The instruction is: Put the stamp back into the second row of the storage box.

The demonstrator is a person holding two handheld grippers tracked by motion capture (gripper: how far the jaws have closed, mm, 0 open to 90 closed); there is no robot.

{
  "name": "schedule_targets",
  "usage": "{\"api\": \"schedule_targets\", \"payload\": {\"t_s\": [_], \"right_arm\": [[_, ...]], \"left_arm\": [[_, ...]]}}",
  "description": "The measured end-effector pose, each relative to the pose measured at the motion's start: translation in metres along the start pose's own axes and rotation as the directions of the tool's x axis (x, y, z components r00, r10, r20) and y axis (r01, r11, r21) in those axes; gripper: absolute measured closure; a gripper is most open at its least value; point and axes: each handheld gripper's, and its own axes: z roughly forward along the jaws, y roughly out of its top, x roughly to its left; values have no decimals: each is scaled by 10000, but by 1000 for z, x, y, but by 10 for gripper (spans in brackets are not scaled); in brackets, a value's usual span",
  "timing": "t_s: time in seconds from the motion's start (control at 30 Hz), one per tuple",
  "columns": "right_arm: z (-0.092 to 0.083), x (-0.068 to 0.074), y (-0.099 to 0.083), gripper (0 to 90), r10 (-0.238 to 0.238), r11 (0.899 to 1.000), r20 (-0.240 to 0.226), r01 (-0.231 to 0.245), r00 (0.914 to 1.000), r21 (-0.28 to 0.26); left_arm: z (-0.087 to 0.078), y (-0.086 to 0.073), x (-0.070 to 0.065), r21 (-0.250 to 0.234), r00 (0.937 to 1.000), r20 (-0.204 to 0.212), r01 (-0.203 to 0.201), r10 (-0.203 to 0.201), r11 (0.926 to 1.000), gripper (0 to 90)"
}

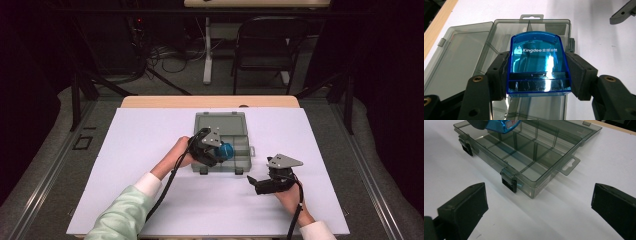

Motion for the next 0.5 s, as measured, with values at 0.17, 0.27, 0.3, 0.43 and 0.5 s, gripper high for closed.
{"api": "schedule_targets", "payload": {"t_s": [0.17,0.27,0.3,0.43,0.5], "right_arm": [[0,0,0,0,-20,10000,-15,20,10000,-17],[0,0,0,0,-8,10000,-17,8,10000,-19],[0,0,0,0,-2,10000,-28,2,10000,-12],[0,0,0,0,-9,10000,-33,9,10000,20],[1,0,0,0,-21,10000,-30,21,10000,20]], "left_arm": [[6,1,2,84,9998,192,-39,37,10000,414],[8,1,3,174,9996,283,-26,21,9998,414],[10,1,3,156,9995,323,-42,37,9999,414],[13,1,5,262,9991,414,-23,12,9997,414],[15,1,6,297,9987,507,47,-62,9995,413]]}}
